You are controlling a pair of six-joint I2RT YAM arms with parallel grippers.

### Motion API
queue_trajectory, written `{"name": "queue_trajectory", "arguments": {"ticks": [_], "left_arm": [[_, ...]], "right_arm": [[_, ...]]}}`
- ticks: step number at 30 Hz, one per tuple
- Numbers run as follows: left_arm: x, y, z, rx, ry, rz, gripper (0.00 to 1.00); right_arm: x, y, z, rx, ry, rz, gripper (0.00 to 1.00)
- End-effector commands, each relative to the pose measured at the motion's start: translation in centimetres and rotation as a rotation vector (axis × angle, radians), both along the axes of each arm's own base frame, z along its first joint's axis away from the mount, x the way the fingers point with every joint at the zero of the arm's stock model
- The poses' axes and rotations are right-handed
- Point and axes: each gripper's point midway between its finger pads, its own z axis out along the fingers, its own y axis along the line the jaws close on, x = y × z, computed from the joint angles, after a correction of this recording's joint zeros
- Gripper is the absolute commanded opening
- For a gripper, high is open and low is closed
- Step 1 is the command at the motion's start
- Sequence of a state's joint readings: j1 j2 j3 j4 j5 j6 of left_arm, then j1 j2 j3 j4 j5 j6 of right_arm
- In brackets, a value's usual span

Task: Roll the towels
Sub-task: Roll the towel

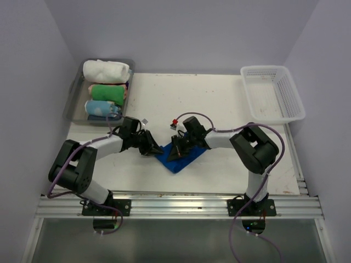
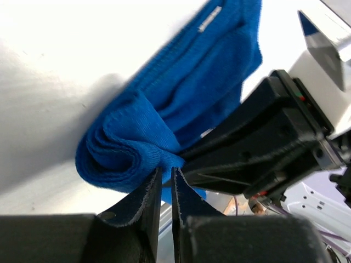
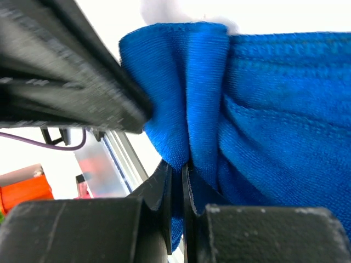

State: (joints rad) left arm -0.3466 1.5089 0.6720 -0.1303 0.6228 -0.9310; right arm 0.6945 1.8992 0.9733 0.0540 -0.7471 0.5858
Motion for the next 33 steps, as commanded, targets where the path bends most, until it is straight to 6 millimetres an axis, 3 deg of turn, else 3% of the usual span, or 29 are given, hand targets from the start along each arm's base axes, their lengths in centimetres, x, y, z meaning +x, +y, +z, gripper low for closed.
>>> {"name": "queue_trajectory", "arguments": {"ticks": [1,3,4,8,12,13,16,17,20,22,28,33], "left_arm": [[1.0,-0.3,-1.2,0.01,-0.034,-0.022,0.15],[1.1,-0.4,-1.9,0.019,-0.019,-0.027,0.14],[1.2,-0.4,-2.1,0.018,-0.017,-0.028,0.13],[1.4,-0.5,-2.3,0.027,-0.011,-0.04,0.13],[1.4,-0.3,-2.4,0.048,-0.007,-0.062,0.13],[1.2,-0.3,-2.4,0.049,-0.005,-0.066,0.13],[1.2,-0.2,-2.6,0.058,0.003,-0.074,0.13],[1.1,-0.3,-2.6,0.058,0.005,-0.076,0.13],[1.1,-0.2,-2.6,0.063,0.008,-0.079,0.13],[1.1,-0.2,-2.6,0.065,0.011,-0.082,0.13],[1.6,-0.2,-2.2,0.079,0.002,-0.091,0.13],[2.2,-0.4,-1.8,0.083,-0.005,-0.096,0.13]], "right_arm": [[0.5,-0.6,0.3,-0.004,-0.014,-0.041,0.0],[1.0,-1.1,0.4,-0.035,-0.05,-0.065,0.0],[1.0,-1.5,0.9,-0.051,-0.065,-0.077,0.05],[1.7,-3.2,2.5,-0.125,-0.18,-0.126,0.39],[1.6,-5.0,4.7,-0.241,-0.352,-0.161,0.51],[1.6,-5.2,4.5,-0.281,-0.38,-0.156,0.51],[1.4,-4.7,6.6,-0.326,-0.523,-0.132,0.45],[0.6,-4.3,6.8,-0.364,-0.585,-0.098,0.35],[-0.6,-2.6,7.1,-0.379,-0.637,-0.018,0.19],[-0.5,-2.1,6.3,-0.406,-0.643,-0.001,0.14],[0.8,-2.5,4.1,-0.506,-0.678,0.024,0.13],[0.1,-3.7,1.7,-0.559,-0.659,0.049,0.13]]}}
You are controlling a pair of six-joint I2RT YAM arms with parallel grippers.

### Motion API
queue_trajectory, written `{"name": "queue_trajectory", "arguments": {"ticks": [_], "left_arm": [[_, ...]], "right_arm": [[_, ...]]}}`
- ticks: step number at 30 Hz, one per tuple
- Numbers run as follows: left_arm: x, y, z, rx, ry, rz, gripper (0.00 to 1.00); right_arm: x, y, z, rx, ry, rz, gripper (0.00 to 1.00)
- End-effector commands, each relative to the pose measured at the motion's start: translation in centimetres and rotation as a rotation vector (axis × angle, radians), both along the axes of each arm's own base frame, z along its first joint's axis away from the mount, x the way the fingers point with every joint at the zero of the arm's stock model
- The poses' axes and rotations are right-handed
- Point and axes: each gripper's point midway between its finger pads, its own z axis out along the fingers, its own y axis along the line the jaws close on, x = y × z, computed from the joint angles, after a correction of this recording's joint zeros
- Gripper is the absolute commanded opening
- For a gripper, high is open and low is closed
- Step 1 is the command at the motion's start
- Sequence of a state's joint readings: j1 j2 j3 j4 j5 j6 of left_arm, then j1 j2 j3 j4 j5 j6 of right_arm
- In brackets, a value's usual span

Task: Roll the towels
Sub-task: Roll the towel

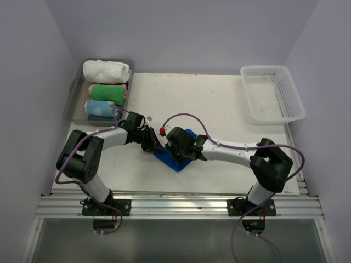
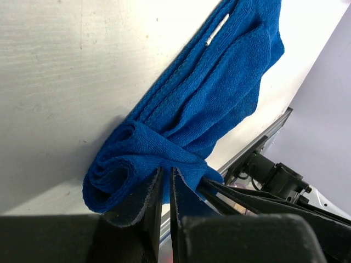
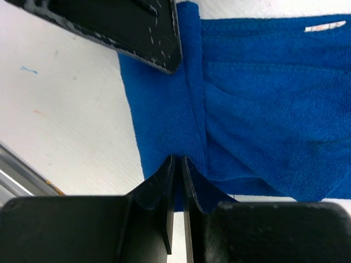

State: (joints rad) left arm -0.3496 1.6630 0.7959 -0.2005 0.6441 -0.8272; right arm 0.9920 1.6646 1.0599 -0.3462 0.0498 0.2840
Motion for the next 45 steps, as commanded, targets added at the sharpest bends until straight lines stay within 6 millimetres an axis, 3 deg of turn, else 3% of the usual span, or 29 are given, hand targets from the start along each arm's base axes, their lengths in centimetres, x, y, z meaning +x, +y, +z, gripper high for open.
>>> {"name": "queue_trajectory", "arguments": {"ticks": [1,8,14,20,26,31,37,45], "left_arm": [[1.3,0.1,0.1,0.043,-0.044,-0.01,0.13],[2.0,-0.5,0.3,0.044,-0.054,-0.027,0.14],[1.7,-1.6,-1.0,0.044,-0.024,-0.062,0.14],[2.0,-2.2,-0.8,0.025,-0.03,-0.063,0.14],[2.2,-2.4,-0.7,0.025,-0.034,-0.077,0.14],[2.2,-2.4,-0.5,0.022,-0.035,-0.081,0.14],[2.3,-2.5,-0.4,0.018,-0.036,-0.082,0.14],[2.5,-2.6,0.0,0.014,-0.039,-0.083,0.14]], "right_arm": [[0.3,-1.2,-0.9,-0.053,-0.035,-0.003,0.14],[-0.5,-1.7,-1.3,-0.06,-0.032,-0.029,0.11],[-0.3,-1.4,0.8,-0.021,-0.06,-0.046,0.1],[-0.9,-0.7,2.0,-0.046,-0.133,-0.008,0.12],[-1.0,0.0,2.1,-0.146,-0.277,0.054,0.41],[-1.3,1.1,2.4,-0.192,-0.361,0.098,0.51],[-1.1,1.2,0.7,-0.273,-0.394,0.127,0.54],[-1.2,-0.6,-3.2,-0.355,-0.379,0.091,0.54]]}}
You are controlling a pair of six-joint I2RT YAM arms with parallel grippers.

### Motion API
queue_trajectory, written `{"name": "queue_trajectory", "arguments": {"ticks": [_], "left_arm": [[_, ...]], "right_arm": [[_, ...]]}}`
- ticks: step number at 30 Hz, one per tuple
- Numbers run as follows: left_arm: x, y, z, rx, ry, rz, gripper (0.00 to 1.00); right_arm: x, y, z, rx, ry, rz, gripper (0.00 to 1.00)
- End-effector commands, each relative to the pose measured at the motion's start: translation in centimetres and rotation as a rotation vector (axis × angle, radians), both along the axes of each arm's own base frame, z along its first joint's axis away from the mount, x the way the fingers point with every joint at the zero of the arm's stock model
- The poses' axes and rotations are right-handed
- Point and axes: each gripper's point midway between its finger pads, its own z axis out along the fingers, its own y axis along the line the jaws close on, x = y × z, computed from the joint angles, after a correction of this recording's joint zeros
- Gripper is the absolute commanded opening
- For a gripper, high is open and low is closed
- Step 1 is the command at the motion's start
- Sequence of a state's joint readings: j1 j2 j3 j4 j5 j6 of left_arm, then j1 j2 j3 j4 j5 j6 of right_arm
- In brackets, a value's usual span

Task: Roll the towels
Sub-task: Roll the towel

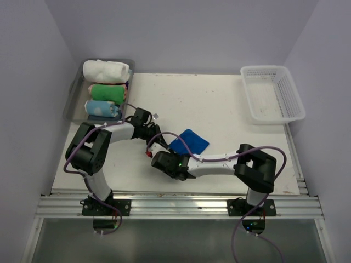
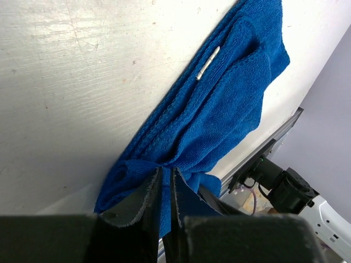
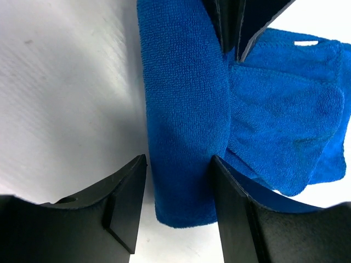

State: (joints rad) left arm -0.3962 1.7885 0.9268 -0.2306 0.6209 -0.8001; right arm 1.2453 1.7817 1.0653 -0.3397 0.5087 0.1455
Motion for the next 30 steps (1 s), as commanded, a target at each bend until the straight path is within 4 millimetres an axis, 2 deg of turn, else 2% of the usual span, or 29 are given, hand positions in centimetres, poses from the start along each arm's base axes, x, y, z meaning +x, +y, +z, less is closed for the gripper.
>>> {"name": "queue_trajectory", "arguments": {"ticks": [1,5,8,9,10,12,14,15,17,18,20,22,23,24,26,27,30], "left_arm": [[0.7,-0.6,1.0,-0.02,-0.034,-0.029,0.14],[0.8,-0.7,1.5,-0.025,-0.042,-0.03,0.2],[1.1,-0.8,2.5,-0.03,-0.059,-0.029,0.32],[1.4,-0.8,3.0,-0.034,-0.07,-0.028,0.36],[1.4,-0.8,3.6,-0.037,-0.08,-0.028,0.43],[2.0,-0.5,4.6,-0.044,-0.101,-0.017,0.49],[2.6,0.1,5.8,-0.052,-0.127,0.003,0.51],[2.8,0.4,6.2,-0.054,-0.135,0.014,0.52],[3.1,1.2,7.5,-0.06,-0.161,0.041,0.52],[3.1,1.5,7.6,-0.056,-0.167,0.053,0.52],[3.0,2.1,8.4,-0.052,-0.182,0.075,0.53],[2.4,2.5,8.3,-0.045,-0.181,0.084,0.55],[2.2,2.5,8.4,-0.051,-0.184,0.088,0.55],[1.6,2.7,7.7,-0.046,-0.167,0.09,0.56],[1.2,2.7,7.7,-0.056,-0.169,0.094,0.61],[0.6,2.8,7.1,-0.057,-0.157,0.093,0.64],[0.0,2.5,6.7,-0.078,-0.149,0.082,0.71]], "right_arm": [[0.3,-0.9,-1.4,-0.025,-0.03,-0.05,0.54],[0.4,-1.5,-2.6,-0.032,-0.032,-0.104,0.5],[0.2,-1.7,-2.9,-0.011,-0.023,-0.137,0.34],[0.1,-1.7,-2.9,0.002,-0.018,-0.145,0.23],[0.1,-1.6,-2.7,0.026,-0.015,-0.158,0.17],[-0.1,-1.4,-2.4,0.084,0.024,-0.166,0.08],[-1.0,-1.2,-2.7,0.137,0.094,-0.154,0.03],[-0.7,-0.6,-1.8,0.198,0.108,-0.159,0.0],[-1.6,-0.4,-1.9,0.257,0.184,-0.158,0.0],[-1.2,0.0,-0.9,0.319,0.194,-0.17,0.0],[-1.6,-0.3,-1.0,0.384,0.265,-0.197,0.0],[-1.2,0.2,0.0,0.495,0.341,-0.225,0.0],[-1.3,-0.1,-0.3,0.511,0.368,-0.236,0.0],[-1.1,0.1,0.0,0.555,0.409,-0.237,0.0],[-1.4,-0.3,-0.2,0.585,0.46,-0.263,0.0],[-0.8,0.3,0.4,0.648,0.472,-0.27,0.0],[-1.2,0.5,0.3,0.71,0.55,-0.267,0.0]]}}
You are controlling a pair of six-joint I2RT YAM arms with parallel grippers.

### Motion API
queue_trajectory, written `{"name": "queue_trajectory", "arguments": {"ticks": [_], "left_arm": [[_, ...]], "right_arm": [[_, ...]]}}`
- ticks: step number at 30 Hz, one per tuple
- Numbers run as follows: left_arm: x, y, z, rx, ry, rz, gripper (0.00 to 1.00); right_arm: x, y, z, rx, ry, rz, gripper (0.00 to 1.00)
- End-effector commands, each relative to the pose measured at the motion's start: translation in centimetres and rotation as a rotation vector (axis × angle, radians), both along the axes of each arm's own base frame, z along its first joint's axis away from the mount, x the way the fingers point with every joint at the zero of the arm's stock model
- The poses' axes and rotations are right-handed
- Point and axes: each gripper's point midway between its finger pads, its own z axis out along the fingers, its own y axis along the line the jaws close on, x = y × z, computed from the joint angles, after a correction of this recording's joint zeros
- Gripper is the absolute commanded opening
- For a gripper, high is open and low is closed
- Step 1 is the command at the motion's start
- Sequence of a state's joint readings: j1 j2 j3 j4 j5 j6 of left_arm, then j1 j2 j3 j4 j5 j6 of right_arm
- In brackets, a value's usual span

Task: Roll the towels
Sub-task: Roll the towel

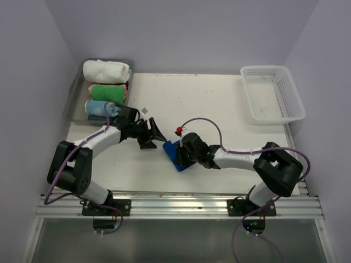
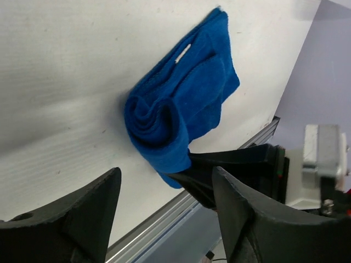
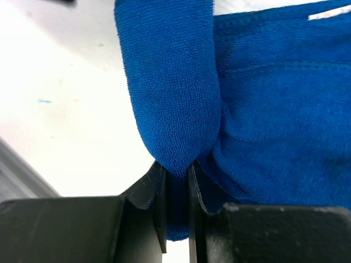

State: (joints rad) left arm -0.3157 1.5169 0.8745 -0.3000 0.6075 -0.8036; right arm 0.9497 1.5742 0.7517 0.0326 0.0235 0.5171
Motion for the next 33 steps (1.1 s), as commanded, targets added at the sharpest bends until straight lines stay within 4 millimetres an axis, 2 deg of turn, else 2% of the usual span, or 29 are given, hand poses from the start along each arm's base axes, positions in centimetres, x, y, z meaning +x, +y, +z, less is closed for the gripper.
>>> {"name": "queue_trajectory", "arguments": {"ticks": [1,2,4,11,18,23,25,26,27,28,29,30,31,32,33], "left_arm": [[-0.7,-0.8,0.1,-0.037,-0.014,-0.023,0.73],[-1.0,-0.9,-0.3,-0.035,-0.006,-0.029,0.73],[-1.4,-1.6,-0.7,-0.037,-0.002,-0.051,0.74],[-2.3,-2.4,-3.0,-0.052,0.036,-0.067,0.74],[-2.0,-3.1,-4.3,-0.055,0.052,-0.074,0.72],[-1.6,-4.0,-5.2,-0.047,0.052,-0.084,0.72],[-1.8,-4.2,-6.2,-0.031,0.076,-0.091,0.67],[-1.9,-4.3,-6.4,-0.029,0.084,-0.092,0.63],[-2.0,-4.3,-6.7,-0.024,0.096,-0.09,0.54],[-2.2,-4.3,-6.9,-0.019,0.104,-0.089,0.5],[-2.2,-4.3,-6.9,-0.016,0.106,-0.087,0.46],[-2.1,-4.2,-6.9,-0.009,0.105,-0.084,0.42],[-2.3,-4.0,-7.0,0.001,0.114,-0.083,0.42],[-2.1,-4.0,-6.8,0.006,0.107,-0.08,0.41],[-2.2,-4.0,-6.8,0.011,0.112,-0.083,0.41]], "right_arm": [[-2.8,1.8,0.6,0.181,0.184,0.058,0.0],[-2.6,1.4,0.1,0.191,0.21,0.041,0.0],[-2.7,1.8,0.6,0.264,0.259,0.047,0.0],[-2.0,1.2,0.8,0.406,0.37,0.014,0.0],[-2.5,1.1,-0.6,0.429,0.441,0.02,0.0],[-2.7,1.2,-0.8,0.425,0.455,0.026,0.0],[-2.6,0.8,-1.2,0.399,0.45,0.016,0.0],[-2.3,0.8,-0.8,0.395,0.43,0.015,0.01],[-2.3,0.1,-1.2,0.353,0.424,-0.001,0.03],[-2.0,-0.2,-1.1,0.333,0.408,-0.016,0.07],[-0.9,-0.5,-0.3,0.319,0.348,-0.047,0.17],[-1.1,-1.7,-0.9,0.248,0.334,-0.059,0.23],[-0.8,-2.0,-0.5,0.228,0.307,-0.068,0.34],[0.3,-2.2,1.0,0.22,0.237,-0.094,0.39],[0.0,-3.2,1.0,0.163,0.226,-0.094,0.43]]}}
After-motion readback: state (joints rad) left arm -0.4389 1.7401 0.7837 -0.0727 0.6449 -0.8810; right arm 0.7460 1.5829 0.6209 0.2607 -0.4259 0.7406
